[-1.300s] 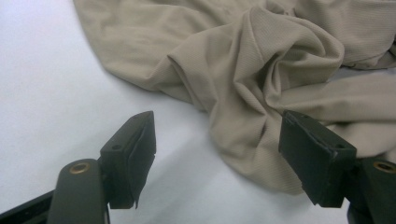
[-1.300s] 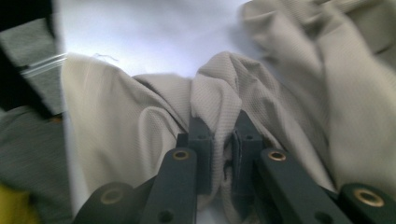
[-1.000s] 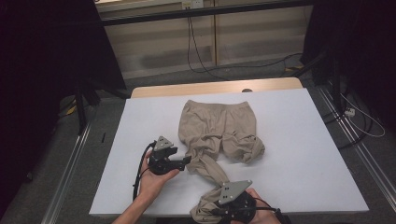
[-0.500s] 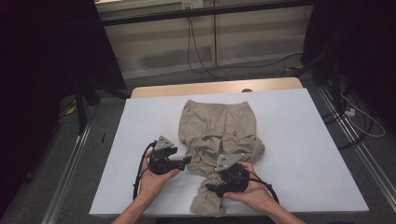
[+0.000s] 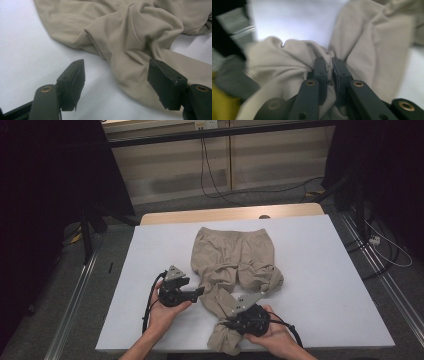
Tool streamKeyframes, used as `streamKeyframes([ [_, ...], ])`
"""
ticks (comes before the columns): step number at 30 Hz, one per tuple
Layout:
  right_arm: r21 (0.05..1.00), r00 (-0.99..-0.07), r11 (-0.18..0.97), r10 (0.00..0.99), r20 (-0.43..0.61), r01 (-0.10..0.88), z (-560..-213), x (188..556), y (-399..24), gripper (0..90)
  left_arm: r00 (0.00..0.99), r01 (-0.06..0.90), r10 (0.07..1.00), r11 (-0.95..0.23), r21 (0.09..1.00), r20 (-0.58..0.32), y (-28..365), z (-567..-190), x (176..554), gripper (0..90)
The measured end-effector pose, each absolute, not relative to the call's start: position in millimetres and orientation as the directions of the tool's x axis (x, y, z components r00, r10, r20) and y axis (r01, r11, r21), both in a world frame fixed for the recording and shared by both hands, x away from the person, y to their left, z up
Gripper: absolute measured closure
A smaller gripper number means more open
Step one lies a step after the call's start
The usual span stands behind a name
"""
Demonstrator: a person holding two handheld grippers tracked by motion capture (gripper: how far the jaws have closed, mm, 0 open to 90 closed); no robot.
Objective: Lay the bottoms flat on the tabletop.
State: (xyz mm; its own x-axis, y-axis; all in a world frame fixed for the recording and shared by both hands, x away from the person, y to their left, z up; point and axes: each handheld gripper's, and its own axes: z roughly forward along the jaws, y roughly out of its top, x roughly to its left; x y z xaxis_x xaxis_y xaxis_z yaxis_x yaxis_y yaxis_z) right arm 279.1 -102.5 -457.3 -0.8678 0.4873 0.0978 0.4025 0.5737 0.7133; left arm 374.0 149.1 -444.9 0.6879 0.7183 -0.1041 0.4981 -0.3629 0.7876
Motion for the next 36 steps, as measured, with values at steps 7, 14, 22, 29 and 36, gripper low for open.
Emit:
streamKeyframes([
  [7, 0.715, -0.910, 0.589, 0.380, 0.166, 0.376, -455.7, 243.5, -95.7, 82.8, 0.697, 0.494, 0.710, -0.375, 0.784, -0.100, 147.8, -444.5, 372.6, 31.2],
  [14, 0.743, -0.886, 0.551, 0.446, 0.123, 0.381, -449.0, 252.0, -101.3, 40.1, 0.691, 0.510, 0.713, -0.364, 0.779, -0.120, 148.3, -445.0, 372.7, 39.5],
  [22, 0.791, -0.841, 0.453, 0.524, 0.136, 0.411, -435.1, 274.7, -120.0, 36.9, 0.679, 0.550, 0.718, -0.360, 0.754, -0.153, 142.8, -451.7, 376.1, 54.6],
  [29, 0.780, -0.824, 0.486, 0.563, 0.066, 0.394, -445.3, 289.9, -110.7, 44.9, 0.689, 0.580, 0.694, -0.359, 0.731, -0.206, 132.8, -458.9, 381.6, 69.8],
  [36, 0.742, -0.822, 0.550, 0.570, 0.004, 0.384, -461.2, 299.4, -96.9, 64.9, 0.693, 0.574, 0.688, -0.347, 0.742, -0.215, 134.6, -452.0, 379.2, 90.0],
])
